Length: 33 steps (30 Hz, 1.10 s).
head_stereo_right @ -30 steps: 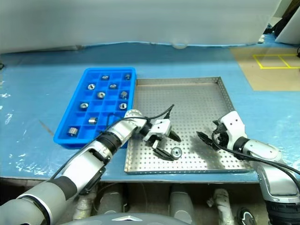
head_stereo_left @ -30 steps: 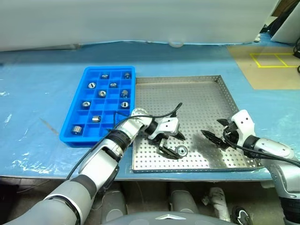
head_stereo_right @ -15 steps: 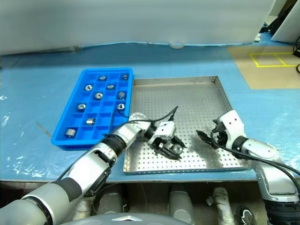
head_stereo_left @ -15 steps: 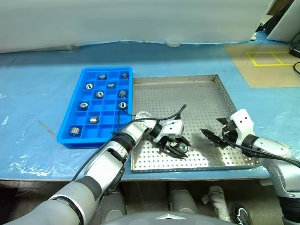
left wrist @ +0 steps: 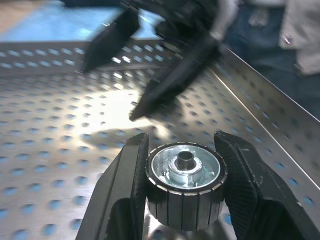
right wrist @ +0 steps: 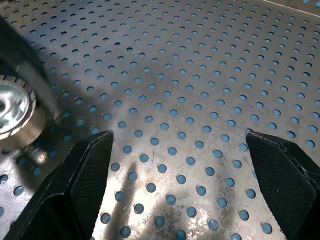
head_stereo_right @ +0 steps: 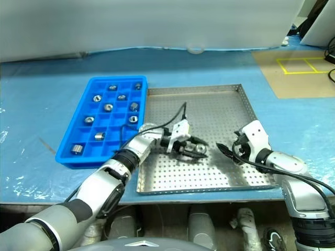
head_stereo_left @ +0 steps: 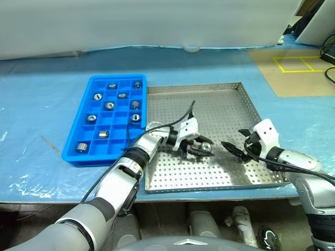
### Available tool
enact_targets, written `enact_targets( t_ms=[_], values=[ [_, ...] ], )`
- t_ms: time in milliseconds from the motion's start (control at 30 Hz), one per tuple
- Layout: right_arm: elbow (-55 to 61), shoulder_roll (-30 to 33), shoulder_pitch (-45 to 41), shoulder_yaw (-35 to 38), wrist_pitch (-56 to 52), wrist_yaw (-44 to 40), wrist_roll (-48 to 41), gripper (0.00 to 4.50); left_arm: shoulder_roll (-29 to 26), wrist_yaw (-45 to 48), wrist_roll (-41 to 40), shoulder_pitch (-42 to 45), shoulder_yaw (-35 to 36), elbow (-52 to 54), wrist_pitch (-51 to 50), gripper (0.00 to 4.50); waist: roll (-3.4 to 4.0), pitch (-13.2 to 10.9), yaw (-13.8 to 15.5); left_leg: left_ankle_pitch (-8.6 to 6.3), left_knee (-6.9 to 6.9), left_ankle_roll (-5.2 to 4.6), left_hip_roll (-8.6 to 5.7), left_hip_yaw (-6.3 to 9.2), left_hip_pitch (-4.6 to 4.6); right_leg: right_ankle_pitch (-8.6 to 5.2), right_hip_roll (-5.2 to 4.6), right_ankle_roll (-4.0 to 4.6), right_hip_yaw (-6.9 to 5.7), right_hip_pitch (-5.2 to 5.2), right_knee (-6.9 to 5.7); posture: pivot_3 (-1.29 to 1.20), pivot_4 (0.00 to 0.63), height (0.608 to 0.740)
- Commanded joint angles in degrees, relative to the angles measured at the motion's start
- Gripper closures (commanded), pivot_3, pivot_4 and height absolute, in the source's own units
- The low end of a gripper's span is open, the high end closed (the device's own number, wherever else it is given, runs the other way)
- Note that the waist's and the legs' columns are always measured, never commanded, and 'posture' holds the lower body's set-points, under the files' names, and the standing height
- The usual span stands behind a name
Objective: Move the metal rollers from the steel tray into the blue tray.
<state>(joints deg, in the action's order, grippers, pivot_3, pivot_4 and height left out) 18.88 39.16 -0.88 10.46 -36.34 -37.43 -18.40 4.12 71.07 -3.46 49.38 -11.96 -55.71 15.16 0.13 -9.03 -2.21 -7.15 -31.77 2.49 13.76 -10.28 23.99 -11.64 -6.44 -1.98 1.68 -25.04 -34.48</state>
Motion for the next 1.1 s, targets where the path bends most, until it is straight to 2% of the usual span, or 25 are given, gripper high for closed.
enact_targets(
  t_ms=[33,267,400,633,833,1100],
  values=[
    [0.50,0.22,-0.19,-0.25,1.74,-0.55,0.07,0.05,-0.54,-3.96,-3.34,-1.11,4.12,2.71,-1.00,2.81,0.00,0.00,-0.01,0.00,0.00,0.00,0.00,0.00,0.00,0.03,0.00,0.06,0.00,0.00,0.00,-0.45,0.150,0.740],
    [-3.14,-0.85,-4.65,-3.81,4.20,-1.09,1.16,0.05,-1.08,-13.83,-8.73,-4.37,10.32,14.42,-6.55,2.81,-0.05,-0.03,0.04,-0.01,0.00,0.00,0.01,0.00,0.11,0.04,0.01,0.07,-0.02,-0.13,-0.01,-0.35,0.150,0.740],
    [-7.99,-2.10,-9.58,-7.71,6.34,-2.55,2.38,0.05,-1.53,-31.15,-10.36,-9.85,17.34,25.10,-8.68,2.81,-0.23,-0.14,0.09,-0.01,0.01,-0.01,0.01,0.00,0.19,0.08,0.01,0.13,-0.03,-0.15,0.02,-0.28,0.150,0.740],
    [-16.72,-3.42,-16.79,-12.55,10.33,-6.28,4.47,0.05,-5.77,-48.21,-7.40,-19.56,22.03,38.27,-9.84,2.81,-0.29,-0.18,1.41,-0.02,0.20,-0.01,0.11,0.01,0.22,0.07,0.09,0.13,-0.14,-0.16,0.16,-0.15,0.150,0.740],
    [-22.60,-5.65,-21.44,-15.67,13.17,-9.07,5.96,0.05,-8.74,-54.21,-6.66,-24.57,22.43,44.95,-13.22,2.81,-0.35,-0.21,3.62,-0.01,0.19,-0.01,0.12,0.01,0.24,0.08,0.08,0.14,-0.16,-0.13,0.16,-0.10,0.150,0.740],
    [-27.98,-7.58,-24.71,-17.72,16.27,-10.98,8.05,0.05,-10.98,-57.00,-5.97,-29.98,20.99,50.72,-18.67,2.81,-0.35,-0.20,4.54,0.00,0.24,0.01,0.13,0.01,0.18,0.08,0.09,0.14,-0.16,-0.14,0.12,-0.02,0.150,0.740]
  ],
)
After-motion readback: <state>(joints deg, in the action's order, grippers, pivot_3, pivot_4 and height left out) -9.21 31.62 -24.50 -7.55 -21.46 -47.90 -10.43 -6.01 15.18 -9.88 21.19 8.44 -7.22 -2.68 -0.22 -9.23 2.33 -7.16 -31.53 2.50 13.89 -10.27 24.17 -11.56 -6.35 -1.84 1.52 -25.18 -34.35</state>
